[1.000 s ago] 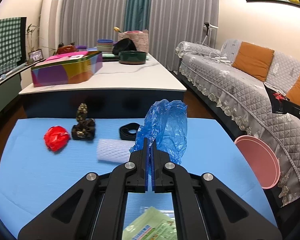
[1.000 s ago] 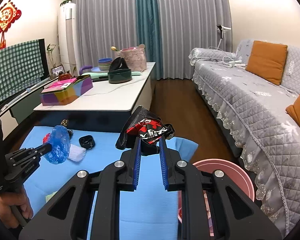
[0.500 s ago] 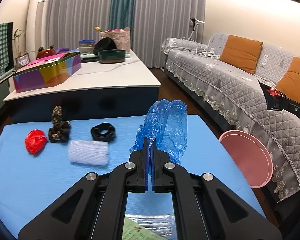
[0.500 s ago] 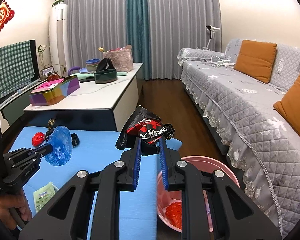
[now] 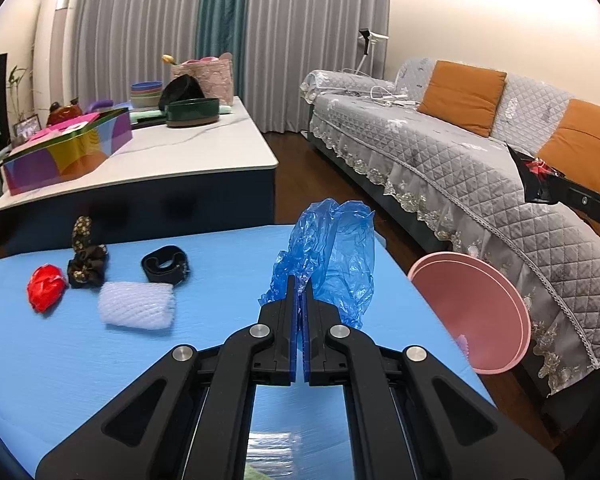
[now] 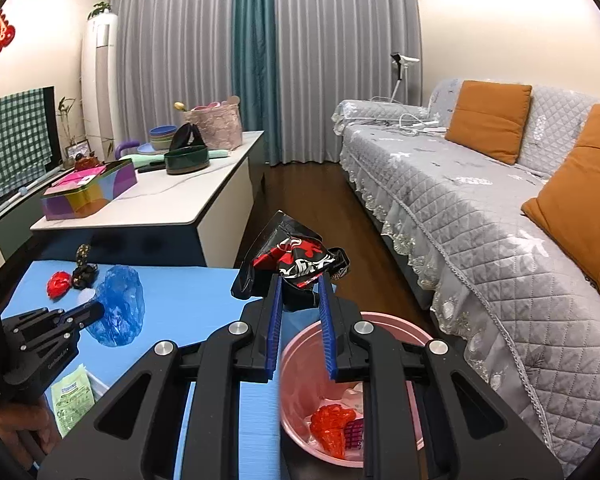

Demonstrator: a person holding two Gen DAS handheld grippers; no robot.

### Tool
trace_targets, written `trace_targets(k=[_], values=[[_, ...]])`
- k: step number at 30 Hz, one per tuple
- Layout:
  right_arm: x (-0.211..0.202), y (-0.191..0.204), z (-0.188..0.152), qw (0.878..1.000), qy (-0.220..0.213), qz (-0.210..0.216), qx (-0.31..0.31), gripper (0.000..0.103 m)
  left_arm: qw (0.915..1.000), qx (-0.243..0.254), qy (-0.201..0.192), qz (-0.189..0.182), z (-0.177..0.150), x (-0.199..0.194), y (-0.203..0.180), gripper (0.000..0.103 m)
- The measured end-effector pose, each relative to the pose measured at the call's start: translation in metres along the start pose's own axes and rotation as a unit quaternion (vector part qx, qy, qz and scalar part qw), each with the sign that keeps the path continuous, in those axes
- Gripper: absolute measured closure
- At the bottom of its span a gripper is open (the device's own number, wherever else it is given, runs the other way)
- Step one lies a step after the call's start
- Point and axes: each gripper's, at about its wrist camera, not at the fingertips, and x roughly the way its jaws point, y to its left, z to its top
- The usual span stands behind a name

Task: Collect trash
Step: 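Carry both items over the pink bin and open both grippers to drop them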

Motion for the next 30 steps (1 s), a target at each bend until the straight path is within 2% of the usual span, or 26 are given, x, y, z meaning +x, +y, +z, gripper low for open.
trace_targets(k=[12,22,30], values=[[-0.001,-0.041,0.007,0.998,-0.005,-0.038,0.045,0.084,0.9994,0.019,0.001,-0.03,0.016,0.014,-0.047,0.102],[0.012,-0.074,0.005,0.996,0.01,-0.071,0.061,0.084,0.9962,0.043,0.01,-0.075,0.022,0.044,-0.107,0.102],[0.033,-0.095,-0.003,0.993,0.031,-0.08,0.077,0.084,0.9919,0.063,0.024,-0.108,0.02,0.075,-0.15,0.102]])
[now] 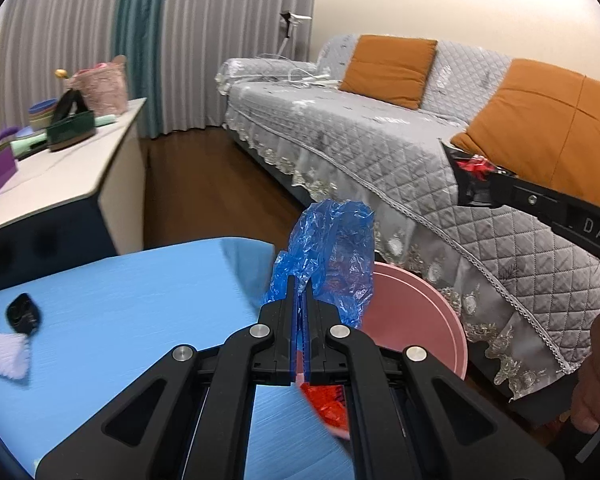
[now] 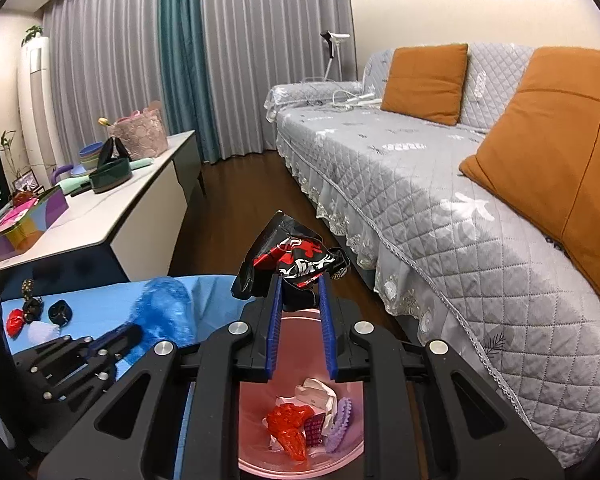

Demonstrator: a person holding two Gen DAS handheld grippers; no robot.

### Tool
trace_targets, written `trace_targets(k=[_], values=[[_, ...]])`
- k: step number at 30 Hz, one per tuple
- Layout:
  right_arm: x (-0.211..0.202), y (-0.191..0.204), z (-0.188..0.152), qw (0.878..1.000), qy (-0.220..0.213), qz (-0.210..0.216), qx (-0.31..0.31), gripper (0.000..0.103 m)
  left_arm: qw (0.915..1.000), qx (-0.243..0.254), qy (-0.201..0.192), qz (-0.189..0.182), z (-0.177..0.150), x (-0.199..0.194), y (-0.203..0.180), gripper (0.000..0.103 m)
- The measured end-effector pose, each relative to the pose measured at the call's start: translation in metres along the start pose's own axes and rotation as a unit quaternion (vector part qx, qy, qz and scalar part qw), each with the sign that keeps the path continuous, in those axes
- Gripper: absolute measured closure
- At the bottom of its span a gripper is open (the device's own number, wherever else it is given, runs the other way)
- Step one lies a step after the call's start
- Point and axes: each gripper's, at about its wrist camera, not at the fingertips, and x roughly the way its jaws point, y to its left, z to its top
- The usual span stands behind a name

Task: Collect trash
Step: 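Carry both items over the pink bin and open both grippers to drop them, then move both grippers back over the table toward the remaining trash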

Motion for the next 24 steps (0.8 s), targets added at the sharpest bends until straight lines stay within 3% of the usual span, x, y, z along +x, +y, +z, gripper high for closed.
trace_targets(k=[5,6,7,8,17,24], values=[[0.015,-0.004,-0.003,1.0,0.014,0.001,-0.002,0.082,0.9994,0.008,0.021,-0.027,-0.003,0.024,-0.011,0.1],[0.017,-0.003,-0.004,1.0,0.017,-0.005,-0.004,0.078,0.9991,0.011,0.027,-0.032,-0.004,0.029,-0.012,0.098],[0.018,-0.004,-0.004,1.0,0.019,-0.01,-0.004,0.064,0.9988,0.014,0.033,-0.034,-0.006,0.033,-0.014,0.088],[0.019,-0.005,-0.005,1.0,0.02,-0.011,0.0,0.056,0.9988,0.016,0.035,-0.031,-0.007,0.034,-0.013,0.079],[0.014,0.001,-0.006,1.0,0.016,-0.011,-0.005,0.056,0.9993,-0.003,0.027,-0.025,-0.012,0.011,0.006,0.078],[0.0,0.025,-0.007,1.0,0.001,0.002,-0.022,0.056,0.9999,0.002,-0.006,-0.009,-0.005,-0.042,0.03,0.078]])
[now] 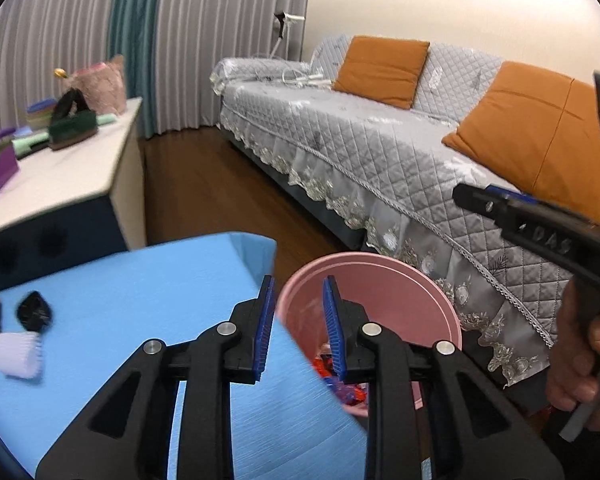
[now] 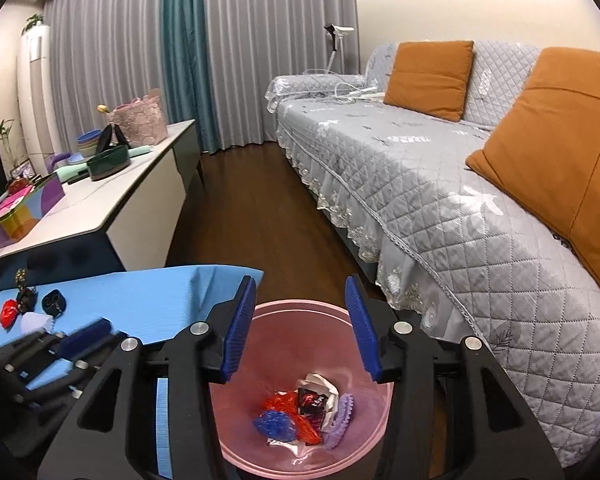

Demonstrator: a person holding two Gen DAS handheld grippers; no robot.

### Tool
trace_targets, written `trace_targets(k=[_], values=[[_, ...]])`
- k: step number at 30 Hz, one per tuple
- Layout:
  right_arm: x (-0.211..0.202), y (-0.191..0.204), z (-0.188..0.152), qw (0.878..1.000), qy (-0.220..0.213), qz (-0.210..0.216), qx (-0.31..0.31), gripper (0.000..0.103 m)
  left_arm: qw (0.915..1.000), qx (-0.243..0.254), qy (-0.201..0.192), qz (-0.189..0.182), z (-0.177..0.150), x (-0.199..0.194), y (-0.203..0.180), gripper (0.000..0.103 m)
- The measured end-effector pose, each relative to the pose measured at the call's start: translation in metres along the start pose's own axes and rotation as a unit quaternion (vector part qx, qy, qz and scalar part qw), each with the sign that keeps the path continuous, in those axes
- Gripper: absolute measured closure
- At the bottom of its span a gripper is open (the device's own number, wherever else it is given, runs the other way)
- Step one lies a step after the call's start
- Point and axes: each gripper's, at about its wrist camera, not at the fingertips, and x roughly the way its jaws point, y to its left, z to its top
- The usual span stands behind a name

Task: Collect trash
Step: 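Move both grippers back over the table toward the remaining trash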

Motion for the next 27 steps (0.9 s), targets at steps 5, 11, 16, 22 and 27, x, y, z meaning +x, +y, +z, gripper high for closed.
trace_targets(k=[5,11,16,22,27], values=[[-0.013,0.032,0.0,0.999,-0.011,0.033,-0.008,0.064,0.9995,-0.003,-0.018,0.024,0.002,-0.044,0.037,0.078],[-0.029,0.087,-0.004,0.994,-0.032,0.092,-0.039,0.08,0.997,-0.011,-0.031,0.07,0.003,-0.094,0.102,0.078],[-0.03,0.132,-0.01,0.988,-0.033,0.141,-0.059,0.086,0.9902,-0.033,-0.04,0.13,-0.008,-0.125,0.168,0.078],[-0.012,0.17,-0.024,0.981,-0.007,0.183,-0.065,0.087,0.9754,-0.108,-0.041,0.188,-0.042,-0.134,0.237,0.078],[0.003,0.205,-0.035,0.974,0.01,0.209,-0.082,0.087,0.965,-0.142,-0.034,0.218,-0.057,-0.135,0.277,0.078]])
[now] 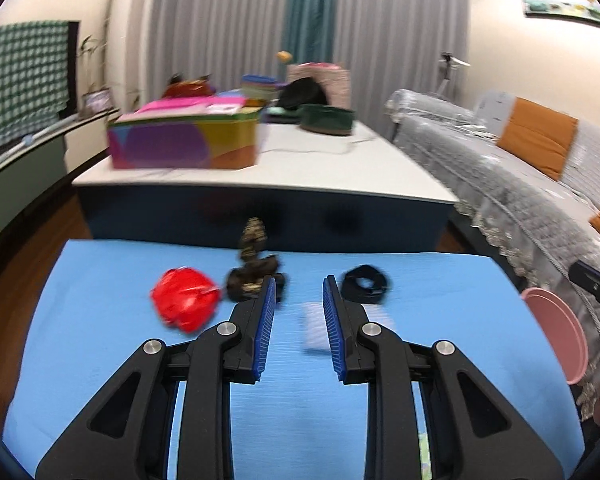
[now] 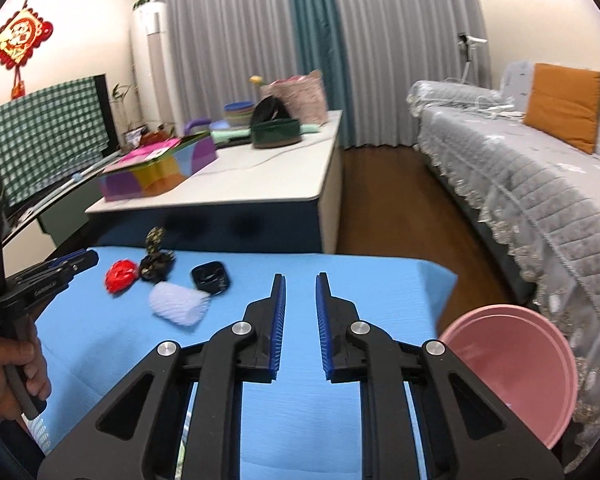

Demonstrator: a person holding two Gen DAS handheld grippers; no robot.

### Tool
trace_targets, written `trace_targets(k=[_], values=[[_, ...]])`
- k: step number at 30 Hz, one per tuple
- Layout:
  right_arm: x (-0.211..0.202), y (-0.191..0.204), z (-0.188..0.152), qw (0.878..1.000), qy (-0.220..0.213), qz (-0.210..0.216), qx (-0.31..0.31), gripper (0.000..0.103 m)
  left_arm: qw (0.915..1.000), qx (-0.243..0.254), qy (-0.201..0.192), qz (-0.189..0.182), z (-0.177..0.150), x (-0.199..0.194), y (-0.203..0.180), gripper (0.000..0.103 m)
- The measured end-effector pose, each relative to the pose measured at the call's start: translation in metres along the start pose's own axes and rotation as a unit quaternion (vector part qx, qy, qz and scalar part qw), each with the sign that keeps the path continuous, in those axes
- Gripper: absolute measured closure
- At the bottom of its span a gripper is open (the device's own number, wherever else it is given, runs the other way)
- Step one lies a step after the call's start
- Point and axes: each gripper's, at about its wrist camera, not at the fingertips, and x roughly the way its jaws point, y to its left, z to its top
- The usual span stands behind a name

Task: Collect trash
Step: 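Move both grippers back over the table toward the remaining trash, then grasp the red plastic bag with the left gripper while the right grasps the black elastic band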

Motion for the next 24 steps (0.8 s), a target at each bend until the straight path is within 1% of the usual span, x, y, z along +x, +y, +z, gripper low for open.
trace_targets(k=[4,10,12,13,14,15,16,17,18,20,21,22,24], values=[[0.021,0.017,0.004,1.0,0.007,0.017,-0.007,0.087,0.999,-0.037,0.008,0.023,0.0,0.013,0.029,0.078],[0.06,0.038,0.015,0.998,0.019,0.051,-0.01,0.086,0.9967,-0.052,0.024,0.056,-0.007,0.036,0.053,0.078],[0.08,0.046,0.016,0.998,0.03,0.063,-0.01,0.084,0.9959,-0.059,0.029,0.062,-0.008,0.041,0.056,0.075],[0.086,0.049,0.016,0.997,0.035,0.065,-0.009,0.081,0.9952,-0.061,0.032,0.068,-0.01,0.046,0.059,0.07],[0.097,0.053,0.016,0.997,0.044,0.069,-0.007,0.073,0.9948,-0.062,0.034,0.073,-0.011,0.048,0.061,0.064],[0.105,0.056,0.015,0.996,0.05,0.073,-0.006,0.068,0.9943,-0.065,0.036,0.077,-0.012,0.051,0.063,0.061],[0.112,0.059,0.015,0.996,0.056,0.076,-0.007,0.057,0.9935,-0.069,0.039,0.081,-0.013,0.054,0.066,0.056],[0.12,0.064,0.014,0.995,0.062,0.076,-0.011,0.05,0.9928,-0.073,0.041,0.085,-0.013,0.057,0.068,0.052],[0.131,0.069,0.013,0.994,0.071,0.075,-0.018,0.049,0.992,-0.077,0.044,0.09,-0.014,0.06,0.071,0.051],[0.146,0.076,0.011,0.993,0.086,0.074,-0.024,0.042,0.9905,-0.085,0.051,0.096,-0.015,0.067,0.076,0.042],[0.152,0.078,0.01,0.993,0.091,0.075,-0.023,0.04,0.9895,-0.088,0.056,0.101,-0.016,0.072,0.079,0.04],[0.157,0.079,0.009,0.992,0.095,0.075,-0.023,0.034,0.9886,-0.09,0.06,0.105,-0.017,0.075,0.08,0.037],[0.17,0.083,0.008,0.991,0.108,0.074,-0.026,0.031,0.987,-0.097,0.069,0.108,-0.018,0.081,0.084,0.036]])
